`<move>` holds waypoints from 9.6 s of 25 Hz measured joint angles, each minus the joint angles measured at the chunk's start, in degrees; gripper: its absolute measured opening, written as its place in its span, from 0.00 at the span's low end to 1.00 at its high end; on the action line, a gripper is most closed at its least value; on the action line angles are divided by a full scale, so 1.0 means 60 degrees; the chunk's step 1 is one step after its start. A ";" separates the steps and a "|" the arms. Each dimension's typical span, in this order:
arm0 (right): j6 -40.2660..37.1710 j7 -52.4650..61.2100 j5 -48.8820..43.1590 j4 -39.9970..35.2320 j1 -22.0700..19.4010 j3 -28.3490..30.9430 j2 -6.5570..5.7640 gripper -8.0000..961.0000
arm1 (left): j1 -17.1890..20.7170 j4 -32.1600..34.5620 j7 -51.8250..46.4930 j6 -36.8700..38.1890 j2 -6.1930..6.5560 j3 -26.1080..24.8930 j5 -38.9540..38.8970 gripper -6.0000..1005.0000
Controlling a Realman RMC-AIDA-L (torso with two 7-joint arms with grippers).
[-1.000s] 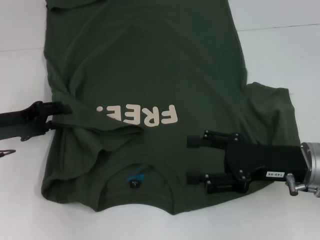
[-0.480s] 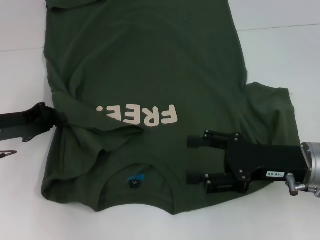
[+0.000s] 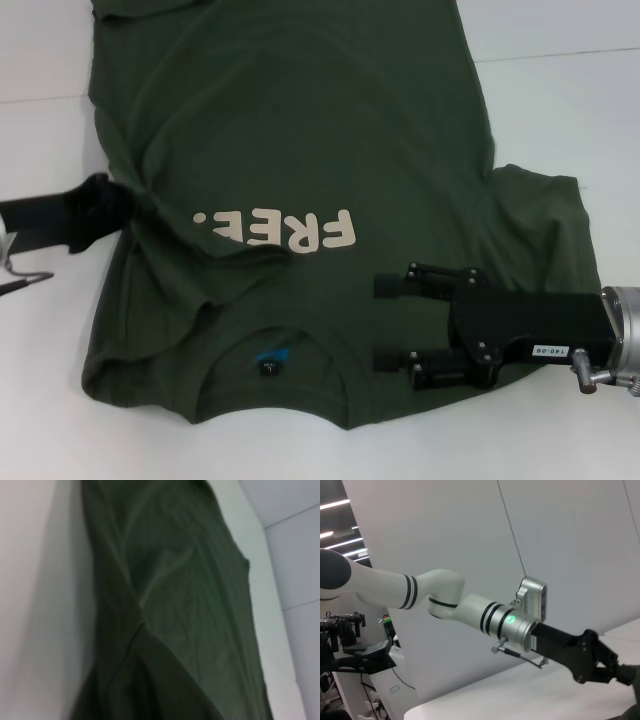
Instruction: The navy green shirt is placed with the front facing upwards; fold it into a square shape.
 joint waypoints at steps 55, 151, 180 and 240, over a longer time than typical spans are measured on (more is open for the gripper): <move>0.0058 0.3334 -0.0089 -0.0945 -0.0005 0.0403 -0.0428 0.93 | 0.2673 0.1560 0.7041 0.5014 -0.0654 -0.0096 -0.1914 0.85; 0.1471 1.3655 -0.6562 -0.1146 0.0569 0.2920 -0.2561 0.78 | 0.3593 0.0717 1.1851 0.6316 -0.0787 -0.1782 -0.2653 0.84; 0.1862 1.3665 -0.6562 -0.0774 0.0892 0.2677 -0.2548 0.77 | 0.3621 0.0716 1.1847 0.6316 -0.0787 -0.1800 -0.2659 0.84; 0.2182 1.3615 -0.6152 -0.0777 0.0870 0.2711 -0.2479 0.77 | 0.3598 0.0716 1.1818 0.6370 -0.0787 -0.1800 -0.2664 0.84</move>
